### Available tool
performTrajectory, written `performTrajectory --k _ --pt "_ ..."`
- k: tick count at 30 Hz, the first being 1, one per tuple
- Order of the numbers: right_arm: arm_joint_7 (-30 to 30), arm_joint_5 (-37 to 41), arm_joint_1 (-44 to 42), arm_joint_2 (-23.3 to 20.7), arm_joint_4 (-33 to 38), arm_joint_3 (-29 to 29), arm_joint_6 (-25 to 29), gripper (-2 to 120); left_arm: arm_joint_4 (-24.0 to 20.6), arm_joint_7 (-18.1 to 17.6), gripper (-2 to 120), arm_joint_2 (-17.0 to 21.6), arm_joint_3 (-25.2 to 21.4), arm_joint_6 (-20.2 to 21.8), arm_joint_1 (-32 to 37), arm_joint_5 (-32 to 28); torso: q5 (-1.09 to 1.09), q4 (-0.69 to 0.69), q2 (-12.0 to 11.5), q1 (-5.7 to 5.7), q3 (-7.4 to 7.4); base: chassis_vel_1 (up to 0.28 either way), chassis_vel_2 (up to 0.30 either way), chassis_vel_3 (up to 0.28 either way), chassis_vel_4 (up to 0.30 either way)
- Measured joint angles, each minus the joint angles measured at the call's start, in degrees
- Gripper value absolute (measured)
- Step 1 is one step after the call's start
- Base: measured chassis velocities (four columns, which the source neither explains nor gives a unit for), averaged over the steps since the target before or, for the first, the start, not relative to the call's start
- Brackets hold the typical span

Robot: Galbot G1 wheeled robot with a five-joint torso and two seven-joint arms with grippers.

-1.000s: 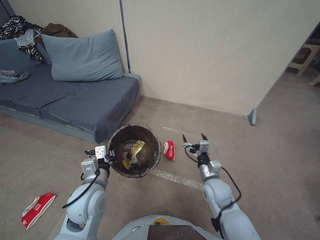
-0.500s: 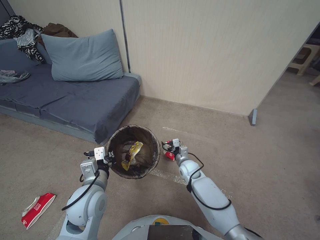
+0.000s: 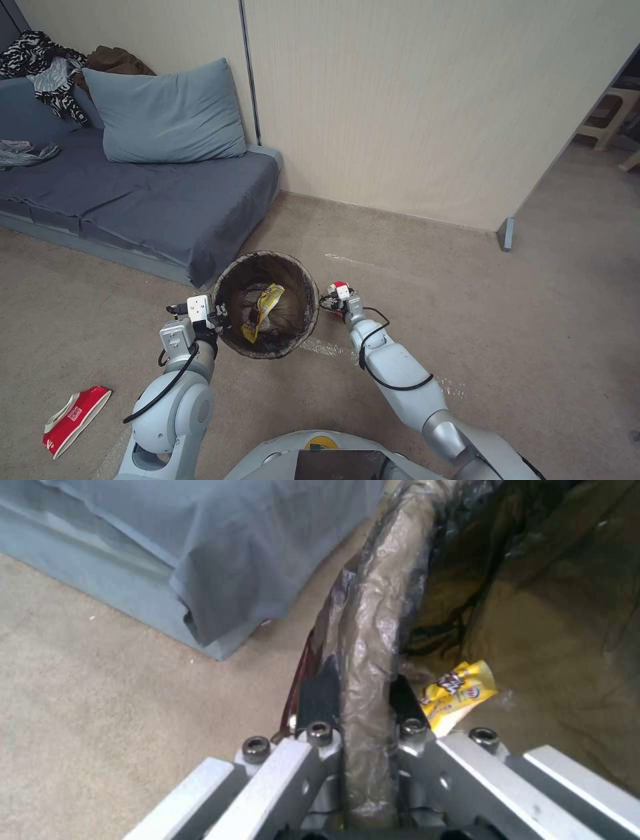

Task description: Pick up the trash bin, then pick up the garbage from the floor and place it into the trash bin.

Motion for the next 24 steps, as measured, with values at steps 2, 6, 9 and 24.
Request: performTrajectory --k 2,6,9,24 --pt "-0.1 -0.4 0.5 0.3 -1.0 0.1 0.4 100 0.0 0.0 0 0.0 0.0 0.0 0.1 0.0 0.00 0.01 0.0 0.00 0.00 0.000 0.000 0.000 0.000" --pt "-0.3 -0.9 1.1 0.6 -2.1 0.3 0.8 100 -0.1 0.0 0 0.1 -0.1 0.0 0.1 0.0 0.00 0.01 0.0 0.00 0.00 0.000 0.000 0.000 0.000" --pt "-0.3 -1.1 1.2 0.7 -2.5 0.4 1.0 97 -0.1 0.0 0 0.1 -0.1 0.0 0.2 0.0 0.00 0.02 0.0 0.00 0.00 0.000 0.000 0.000 0.000" --pt "-2.4 -3.7 5.1 2.6 -11.9 2.7 5.5 35 -0.3 0.0 0 0.1 -0.3 0.0 0.4 0.0 0.01 0.01 0.0 0.00 0.00 0.000 0.000 0.000 0.000"
